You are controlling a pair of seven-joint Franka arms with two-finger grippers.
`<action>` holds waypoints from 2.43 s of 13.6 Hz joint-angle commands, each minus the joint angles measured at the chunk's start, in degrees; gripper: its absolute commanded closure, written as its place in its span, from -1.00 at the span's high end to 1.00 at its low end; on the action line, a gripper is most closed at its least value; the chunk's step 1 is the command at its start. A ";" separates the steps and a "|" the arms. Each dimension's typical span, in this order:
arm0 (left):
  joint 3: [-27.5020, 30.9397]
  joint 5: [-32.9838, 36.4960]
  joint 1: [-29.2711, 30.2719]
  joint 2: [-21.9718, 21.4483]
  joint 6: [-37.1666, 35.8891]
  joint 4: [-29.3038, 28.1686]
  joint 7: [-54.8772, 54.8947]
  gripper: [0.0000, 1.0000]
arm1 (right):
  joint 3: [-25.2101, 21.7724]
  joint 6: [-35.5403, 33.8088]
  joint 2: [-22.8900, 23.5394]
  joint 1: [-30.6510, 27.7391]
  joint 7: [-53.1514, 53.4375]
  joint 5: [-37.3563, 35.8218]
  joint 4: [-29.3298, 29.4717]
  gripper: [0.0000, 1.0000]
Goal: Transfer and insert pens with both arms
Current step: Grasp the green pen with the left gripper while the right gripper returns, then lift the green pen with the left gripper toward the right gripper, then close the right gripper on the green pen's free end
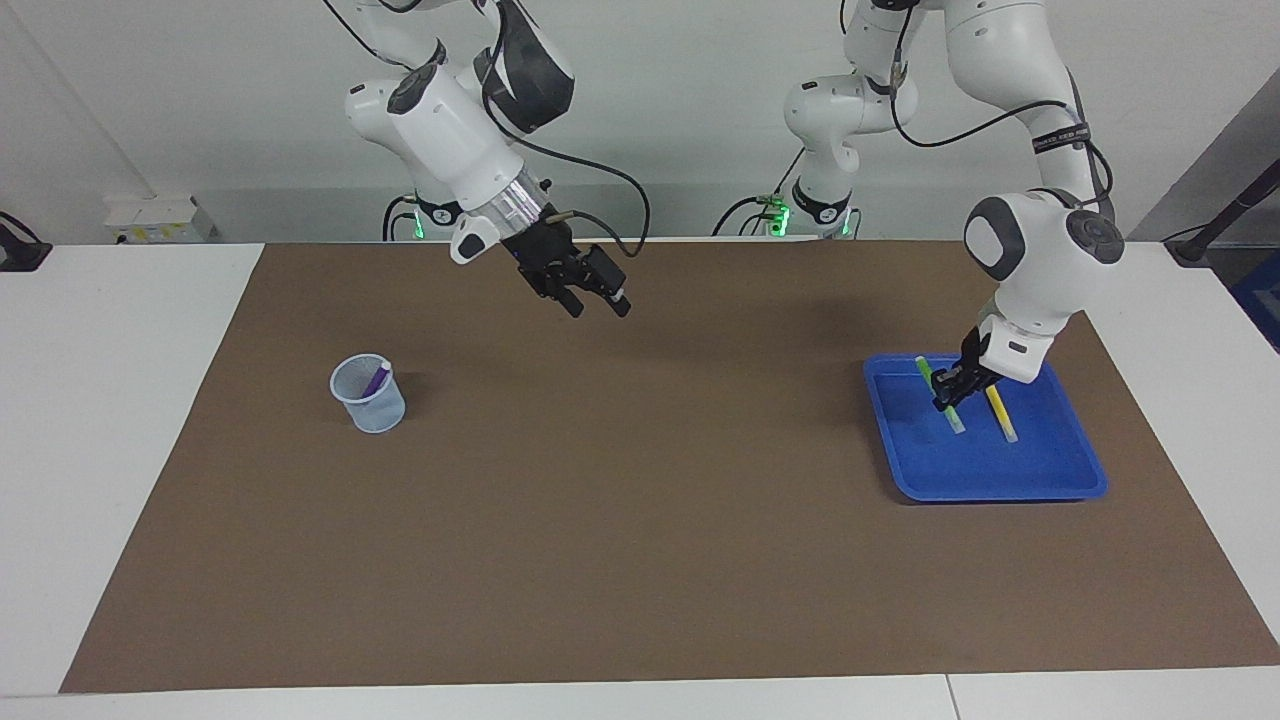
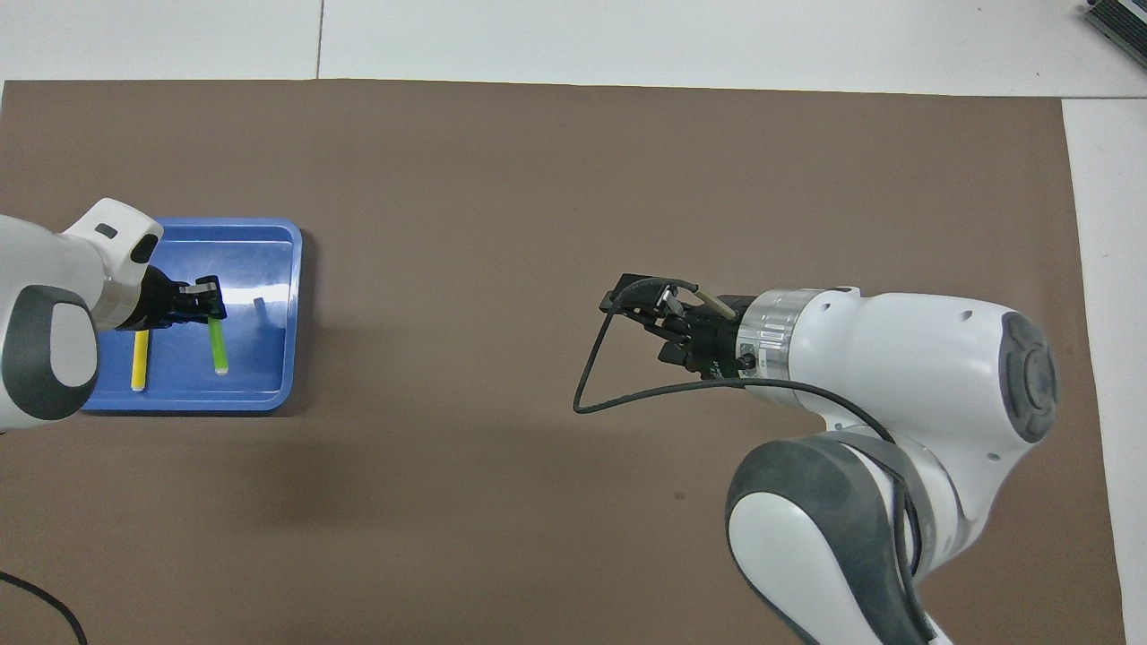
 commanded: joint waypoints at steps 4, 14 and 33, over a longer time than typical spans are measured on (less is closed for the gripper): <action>0.29 -11.18 -8.00 -7.97 -4.37 -1.18 -26.11 -1.00 | 0.00 1.29 0.35 0.60 2.00 1.83 0.01 1.00; 0.29 -19.64 -17.48 -19.41 3.17 -6.45 -70.33 -1.00 | 0.00 4.45 0.52 1.66 5.43 1.91 -0.25 1.00; -2.44 -19.38 -29.37 -23.01 18.75 -14.72 -97.88 -1.00 | 0.09 15.44 1.75 9.83 9.73 4.64 0.80 0.45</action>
